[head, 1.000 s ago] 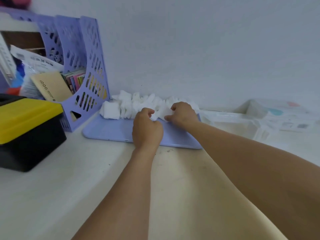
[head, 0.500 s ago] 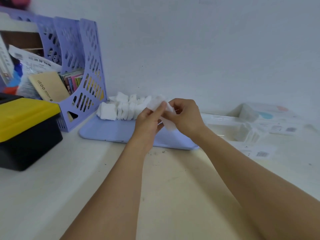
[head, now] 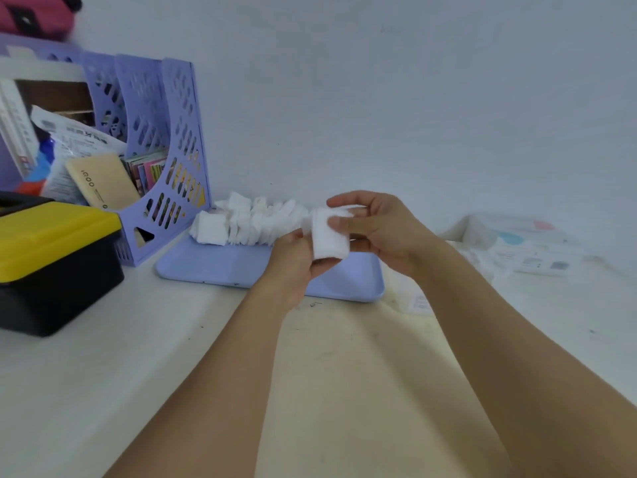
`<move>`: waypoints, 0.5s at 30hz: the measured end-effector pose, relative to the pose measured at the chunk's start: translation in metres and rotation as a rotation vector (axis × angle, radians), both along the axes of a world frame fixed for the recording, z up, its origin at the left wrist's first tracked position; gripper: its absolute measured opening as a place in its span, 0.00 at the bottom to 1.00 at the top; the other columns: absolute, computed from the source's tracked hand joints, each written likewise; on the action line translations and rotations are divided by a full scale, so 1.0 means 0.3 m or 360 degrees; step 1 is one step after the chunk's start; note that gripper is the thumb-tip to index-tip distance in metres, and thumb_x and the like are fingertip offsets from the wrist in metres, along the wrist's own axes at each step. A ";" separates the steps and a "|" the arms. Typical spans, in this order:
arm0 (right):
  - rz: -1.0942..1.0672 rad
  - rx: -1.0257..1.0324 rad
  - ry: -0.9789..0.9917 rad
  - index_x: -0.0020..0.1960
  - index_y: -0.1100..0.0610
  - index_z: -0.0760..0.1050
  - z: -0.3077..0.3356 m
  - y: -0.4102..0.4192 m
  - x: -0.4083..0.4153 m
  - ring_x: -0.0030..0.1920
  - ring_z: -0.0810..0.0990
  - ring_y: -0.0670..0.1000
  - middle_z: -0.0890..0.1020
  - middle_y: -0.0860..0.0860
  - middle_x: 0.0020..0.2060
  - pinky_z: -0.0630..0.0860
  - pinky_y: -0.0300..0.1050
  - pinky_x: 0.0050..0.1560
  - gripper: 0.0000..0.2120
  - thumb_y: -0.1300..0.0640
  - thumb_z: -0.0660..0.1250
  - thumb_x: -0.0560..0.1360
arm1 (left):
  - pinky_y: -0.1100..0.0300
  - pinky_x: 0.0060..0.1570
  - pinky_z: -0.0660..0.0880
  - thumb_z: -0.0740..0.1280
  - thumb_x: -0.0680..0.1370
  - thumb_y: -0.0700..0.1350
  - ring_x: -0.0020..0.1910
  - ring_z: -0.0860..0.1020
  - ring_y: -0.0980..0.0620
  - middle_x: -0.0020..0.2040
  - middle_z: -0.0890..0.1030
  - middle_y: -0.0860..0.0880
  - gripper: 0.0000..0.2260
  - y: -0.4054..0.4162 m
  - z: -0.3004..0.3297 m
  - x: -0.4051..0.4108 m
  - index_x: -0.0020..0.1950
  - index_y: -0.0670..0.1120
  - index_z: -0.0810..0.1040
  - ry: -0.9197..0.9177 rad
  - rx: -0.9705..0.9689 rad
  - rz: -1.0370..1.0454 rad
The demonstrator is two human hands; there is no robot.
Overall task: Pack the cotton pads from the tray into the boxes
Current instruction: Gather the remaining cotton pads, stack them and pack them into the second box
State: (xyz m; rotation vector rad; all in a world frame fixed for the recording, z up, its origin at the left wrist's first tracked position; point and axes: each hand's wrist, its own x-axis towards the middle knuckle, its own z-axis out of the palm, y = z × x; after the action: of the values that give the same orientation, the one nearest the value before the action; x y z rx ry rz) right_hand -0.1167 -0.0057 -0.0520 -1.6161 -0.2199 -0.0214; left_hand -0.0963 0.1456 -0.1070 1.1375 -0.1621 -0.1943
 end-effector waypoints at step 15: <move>-0.0397 -0.0471 -0.0567 0.51 0.58 0.83 -0.080 0.017 0.053 0.34 0.80 0.42 0.82 0.49 0.39 0.79 0.43 0.32 0.11 0.65 0.78 0.70 | 0.51 0.52 0.83 0.55 0.85 0.52 0.55 0.84 0.43 0.57 0.85 0.41 0.19 -0.002 0.045 -0.037 0.67 0.41 0.76 0.0183 -0.0146 -0.0179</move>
State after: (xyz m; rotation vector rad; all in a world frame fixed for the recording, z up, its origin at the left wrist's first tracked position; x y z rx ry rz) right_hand -0.1007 -0.0005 -0.0761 -1.9203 -0.3048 -0.4911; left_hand -0.1073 0.1450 -0.0935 1.0236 -0.1318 -0.3481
